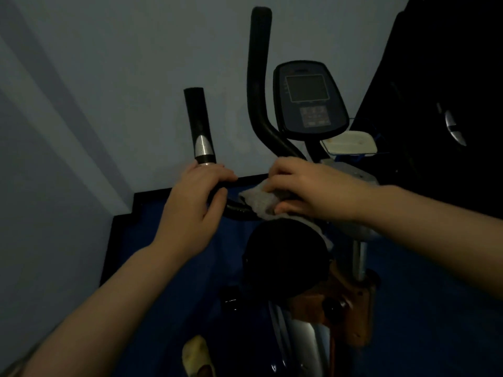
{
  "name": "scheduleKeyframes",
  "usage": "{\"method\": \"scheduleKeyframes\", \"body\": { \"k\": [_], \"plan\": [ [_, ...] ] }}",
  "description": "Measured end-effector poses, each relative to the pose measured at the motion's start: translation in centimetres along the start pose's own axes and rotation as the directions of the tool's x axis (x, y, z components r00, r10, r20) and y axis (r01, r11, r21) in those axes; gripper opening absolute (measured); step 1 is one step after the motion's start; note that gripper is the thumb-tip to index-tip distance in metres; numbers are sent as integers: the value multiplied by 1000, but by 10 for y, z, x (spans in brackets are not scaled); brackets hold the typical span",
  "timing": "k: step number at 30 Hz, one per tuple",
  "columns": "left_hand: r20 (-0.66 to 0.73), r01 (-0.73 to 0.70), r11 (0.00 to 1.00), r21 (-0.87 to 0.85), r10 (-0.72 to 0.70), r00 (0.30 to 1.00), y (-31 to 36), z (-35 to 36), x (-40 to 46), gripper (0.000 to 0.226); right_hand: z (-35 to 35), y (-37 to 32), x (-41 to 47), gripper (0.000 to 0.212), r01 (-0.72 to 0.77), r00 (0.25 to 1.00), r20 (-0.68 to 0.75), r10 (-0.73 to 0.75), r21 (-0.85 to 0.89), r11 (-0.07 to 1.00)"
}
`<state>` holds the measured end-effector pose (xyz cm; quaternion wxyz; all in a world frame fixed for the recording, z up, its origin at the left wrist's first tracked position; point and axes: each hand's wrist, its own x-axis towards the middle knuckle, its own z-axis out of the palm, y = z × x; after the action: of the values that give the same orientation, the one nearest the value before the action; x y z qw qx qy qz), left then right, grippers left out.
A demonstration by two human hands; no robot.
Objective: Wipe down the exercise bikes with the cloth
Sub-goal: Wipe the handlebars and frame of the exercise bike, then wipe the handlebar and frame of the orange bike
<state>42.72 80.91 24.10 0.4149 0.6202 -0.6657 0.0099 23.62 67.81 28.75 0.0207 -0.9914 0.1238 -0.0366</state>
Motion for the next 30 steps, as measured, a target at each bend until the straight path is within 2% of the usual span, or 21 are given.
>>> {"method": "scheduleKeyframes", "body": {
  "k": [2,6,10,12,14,16,19,22,23,25,27,29,30],
  "plan": [
    [-5,-27,1000,1,27,1000,-1,-2,2,24,8,-8,6,36,-9,1000,-8,9,14,1000],
    [23,-59,998,13,59,998,-10,-4,13,25,13,-21,29,31,-109,993,67,98,182,977],
    [40,-148,988,44,146,988,-26,-16,35,24,0,-15,22,50,-208,958,226,177,120,971],
    [23,-187,980,62,186,982,-38,-23,48,25,-2,-22,23,53,-235,945,247,216,50,971],
    [5,-226,971,71,226,974,-50,-26,61,25,6,-35,38,39,-259,945,220,243,44,965],
    [6,-281,957,66,282,960,-63,-28,76,27,16,-49,55,25,-338,929,206,309,124,933],
    [45,-369,929,27,367,929,-81,-33,98,31,15,-61,62,22,-491,863,261,432,229,841],
    [83,-412,911,-26,412,907,-103,-42,119,37,11,-80,61,18,-626,773,337,538,260,735],
    [104,-400,914,-65,405,908,-110,-44,124,39,12,-90,65,16,-660,745,320,585,236,713],
    [169,-345,919,-192,377,911,-118,-46,129,45,17,-109,80,18,-739,674,193,714,190,646],
    [204,-293,908,-301,361,910,-120,-45,128,47,23,-123,102,23,-841,512,16,859,215,497],
    [186,-262,895,-360,344,920,-119,-44,128,43,32,-133,131,25,-909,281,-116,953,286,303],
    [178,-249,888,-387,337,925,-119,-44,128,42,37,-136,143,25,-914,192,-164,968,328,237]
  ]
}}
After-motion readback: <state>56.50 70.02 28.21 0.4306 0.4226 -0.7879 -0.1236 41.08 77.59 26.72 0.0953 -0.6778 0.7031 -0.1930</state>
